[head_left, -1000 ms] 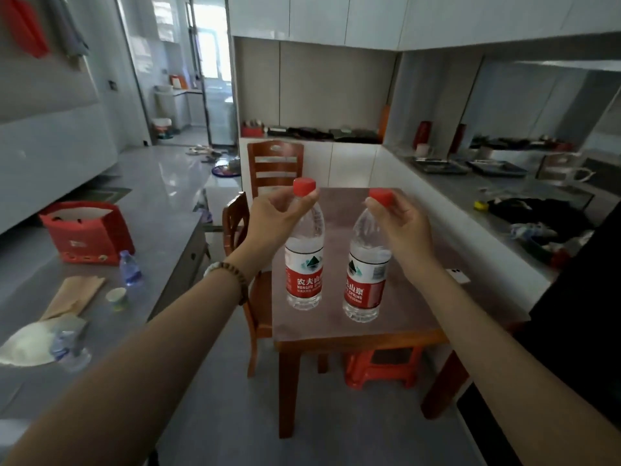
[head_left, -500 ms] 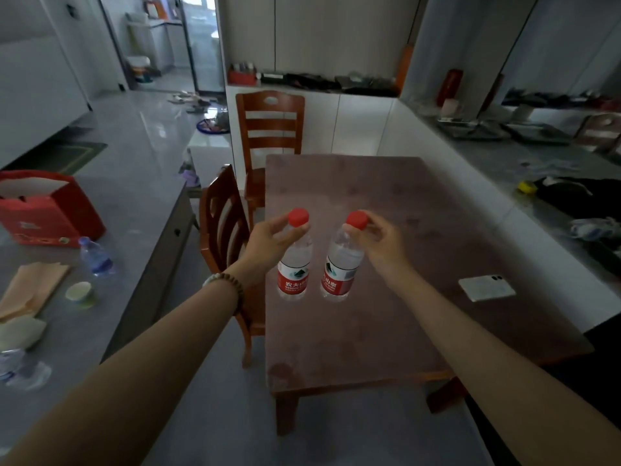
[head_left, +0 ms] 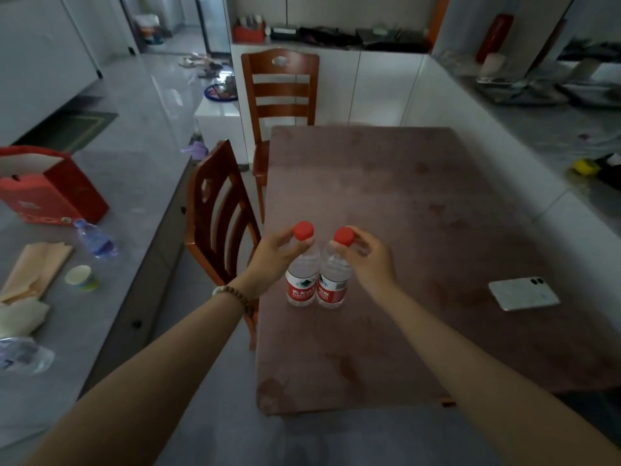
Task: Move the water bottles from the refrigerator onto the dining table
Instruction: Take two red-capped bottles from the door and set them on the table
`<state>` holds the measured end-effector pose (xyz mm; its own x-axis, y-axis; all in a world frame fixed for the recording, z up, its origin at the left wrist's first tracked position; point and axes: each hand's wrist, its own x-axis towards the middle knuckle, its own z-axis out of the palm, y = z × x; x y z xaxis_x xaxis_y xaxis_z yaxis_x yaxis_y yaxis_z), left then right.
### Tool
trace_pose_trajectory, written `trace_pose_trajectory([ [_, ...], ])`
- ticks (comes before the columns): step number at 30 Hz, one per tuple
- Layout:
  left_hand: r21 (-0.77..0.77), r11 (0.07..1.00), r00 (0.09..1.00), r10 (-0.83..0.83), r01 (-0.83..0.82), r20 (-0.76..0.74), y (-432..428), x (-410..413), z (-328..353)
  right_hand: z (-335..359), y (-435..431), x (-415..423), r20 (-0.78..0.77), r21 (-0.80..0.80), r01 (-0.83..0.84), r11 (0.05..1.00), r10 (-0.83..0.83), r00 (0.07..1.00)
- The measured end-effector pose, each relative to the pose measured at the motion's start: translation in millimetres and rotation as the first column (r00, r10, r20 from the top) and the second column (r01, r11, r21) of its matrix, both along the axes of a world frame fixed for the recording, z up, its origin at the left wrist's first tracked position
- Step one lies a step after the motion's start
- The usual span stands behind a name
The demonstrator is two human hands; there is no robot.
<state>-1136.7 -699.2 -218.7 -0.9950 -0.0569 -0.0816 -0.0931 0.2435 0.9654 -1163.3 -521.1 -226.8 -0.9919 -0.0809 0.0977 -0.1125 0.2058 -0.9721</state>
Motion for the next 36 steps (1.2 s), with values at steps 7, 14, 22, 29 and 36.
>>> trace_pose_trajectory([
  [7,0.026,0.999,0.999,-0.048,0.048,-0.007,3,-1,-9,-13,0,1,0.017,-0.025,0.013,1.0,-0.013,1.0],
  [14,-0.013,0.997,0.997,-0.08,0.08,-0.001,-3,-1,-14,-11,0,2,0.038,-0.04,0.012,0.999,-0.01,0.999],
  [22,-0.086,0.994,0.997,-0.069,0.072,0.039,-2,4,-10,-9,1,3,0.12,-0.057,0.001,0.998,0.006,0.993],
  [29,-0.177,0.983,0.996,-0.037,0.052,0.085,-6,21,5,9,6,11,0.163,-0.055,0.022,0.998,-0.013,0.987],
  [36,-0.155,0.987,0.996,0.061,-0.051,0.059,-20,59,24,43,37,60,0.127,-0.021,0.136,0.99,-0.133,0.983],
])
